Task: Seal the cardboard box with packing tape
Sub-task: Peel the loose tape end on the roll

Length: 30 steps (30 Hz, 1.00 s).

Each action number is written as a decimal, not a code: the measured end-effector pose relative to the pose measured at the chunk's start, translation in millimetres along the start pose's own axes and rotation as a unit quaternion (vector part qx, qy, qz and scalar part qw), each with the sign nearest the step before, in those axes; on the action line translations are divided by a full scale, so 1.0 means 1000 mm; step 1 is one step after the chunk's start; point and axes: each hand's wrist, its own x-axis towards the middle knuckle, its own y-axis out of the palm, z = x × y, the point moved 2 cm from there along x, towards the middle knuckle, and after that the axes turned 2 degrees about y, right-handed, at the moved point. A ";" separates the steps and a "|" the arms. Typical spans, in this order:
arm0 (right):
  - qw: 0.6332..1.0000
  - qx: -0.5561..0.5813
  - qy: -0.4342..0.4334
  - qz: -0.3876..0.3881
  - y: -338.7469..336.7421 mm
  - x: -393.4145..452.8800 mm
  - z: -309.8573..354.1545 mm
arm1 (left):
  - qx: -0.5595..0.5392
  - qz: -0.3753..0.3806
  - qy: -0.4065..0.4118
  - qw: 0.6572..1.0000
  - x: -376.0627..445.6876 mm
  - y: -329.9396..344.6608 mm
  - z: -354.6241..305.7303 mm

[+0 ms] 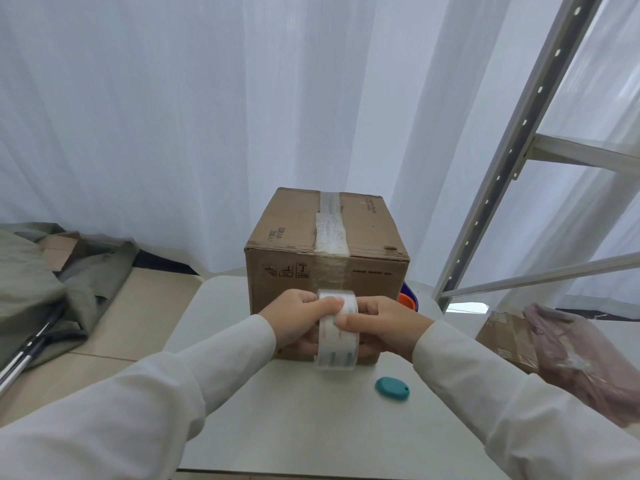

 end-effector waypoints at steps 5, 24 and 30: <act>1.000 -0.010 0.018 -0.007 0.004 -0.001 0.002 | -0.052 -0.045 -0.053 0.996 -0.001 -0.001 -0.004; 0.986 -0.071 0.041 -0.144 0.003 -0.007 0.011 | 0.128 0.066 0.189 0.971 0.000 -0.007 -0.004; 0.986 -0.082 -0.018 -0.144 0.001 -0.003 0.010 | 0.060 0.083 0.185 0.977 -0.001 -0.006 -0.008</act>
